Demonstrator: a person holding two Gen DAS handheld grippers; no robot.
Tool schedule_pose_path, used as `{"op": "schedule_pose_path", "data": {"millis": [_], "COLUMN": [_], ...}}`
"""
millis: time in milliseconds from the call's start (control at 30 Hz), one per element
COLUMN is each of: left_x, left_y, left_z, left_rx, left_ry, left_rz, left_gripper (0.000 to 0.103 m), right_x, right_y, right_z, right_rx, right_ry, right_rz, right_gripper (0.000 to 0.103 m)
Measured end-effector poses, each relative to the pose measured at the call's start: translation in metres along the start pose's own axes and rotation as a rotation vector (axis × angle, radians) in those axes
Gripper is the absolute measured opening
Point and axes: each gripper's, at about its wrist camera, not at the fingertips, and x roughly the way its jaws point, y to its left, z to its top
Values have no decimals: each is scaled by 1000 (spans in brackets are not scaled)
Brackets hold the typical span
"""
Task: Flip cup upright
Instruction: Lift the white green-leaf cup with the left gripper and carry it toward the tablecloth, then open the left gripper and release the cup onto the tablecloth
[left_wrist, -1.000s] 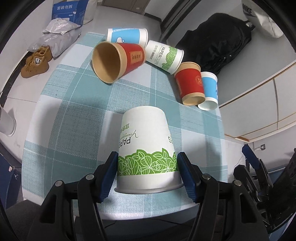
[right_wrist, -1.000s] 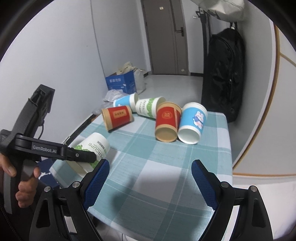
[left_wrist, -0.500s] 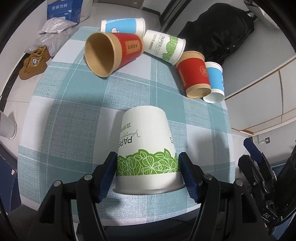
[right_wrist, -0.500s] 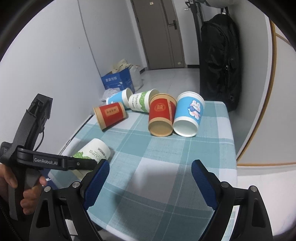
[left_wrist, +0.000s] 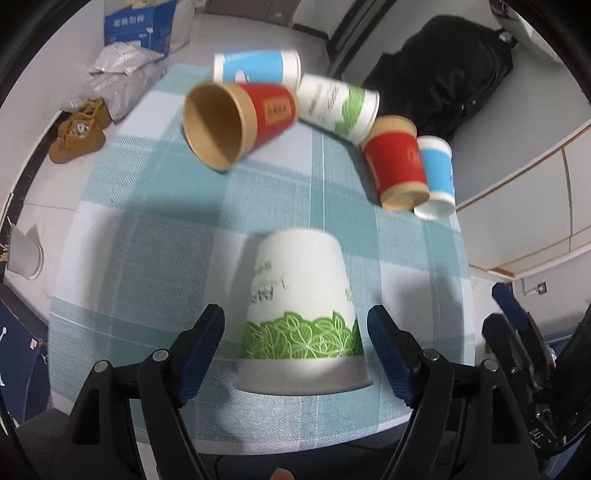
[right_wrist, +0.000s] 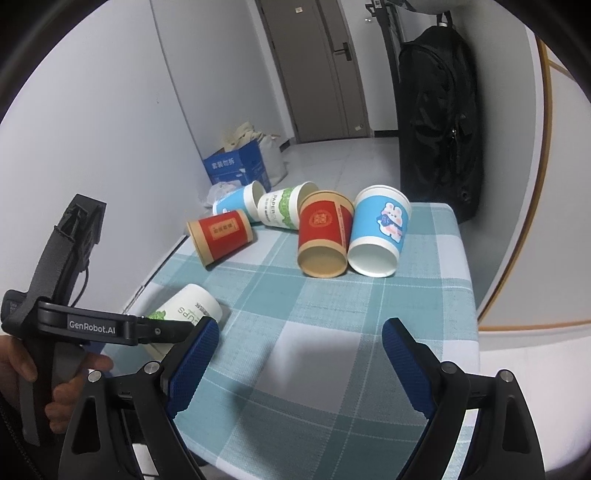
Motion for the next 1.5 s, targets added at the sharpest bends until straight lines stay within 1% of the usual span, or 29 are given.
{"op": "schedule_pose_path", "data": {"millis": [67,133,200,267,367,400,500,567,633,700,733,867,900,933,1000,1033,1100,1267,1433,1500], "left_x": [-10,-26,-44,-60,-80,-89,-103,-117,-124,-130,-131,-128,-127,-126,-123,-120,-122,-127,-127,-129], "left_y": [0,-1,-6,-9,-7,-7,-9,-14,-19,-22,-22,-14,-11,-11,-7,-3,-1,0,3,7], "left_z": [3,6,7,7,8,8,9,7,2,-4,-7,-9,-10,-12,-16,-14,-17,-17,-18,-19], "left_rx": [0,13,49,64,55,49,50,73,99,116,124,103,99,98,98,93,86,97,104,95], "left_ry": [-42,-110,-189,-251,-318,-349,-406,-463,-511,-557,-575,-591,-602,-611,-615,-594,-579,-585,-575,-581], "left_rz": [4,25,50,43,19,26,37,60,79,129,131,129,135,142,164,153,135,144,152,168], "left_gripper": [76,76,76,76,76,76,76,76,76,76,76,78,85,90,90,90,90,90,90,90], "right_x": [0,1,-1,-1,-3,-4,-6,-9,-11,-13,-15,-26,-28,-30,-31,-31,-29,-27,-20,-17], "right_y": [1,5,8,12,17,20,25,28,32,37,38,47,48,49,51,52,53,56,69,77], "right_z": [1,2,3,5,6,7,12,15,18,21,22,27,27,28,27,27,27,26,23,20], "right_rx": [-1,-9,-22,-29,-37,-43,-28,-29,-30,-31,-33,-50,-53,-56,-68,-73,-80,-94,-162,-199], "right_ry": [-2,-1,-5,-9,-9,-18,-29,-53,-60,-70,-74,-118,-126,-133,-141,-140,-125,-107,-68,-56], "right_rz": [3,5,10,16,29,25,35,43,39,61,64,88,91,95,93,93,105,122,139,148], "right_gripper": [91,91,91,91,91,91,91,91,91,91,91,91,91,91,91,91,91,91,89,89]}}
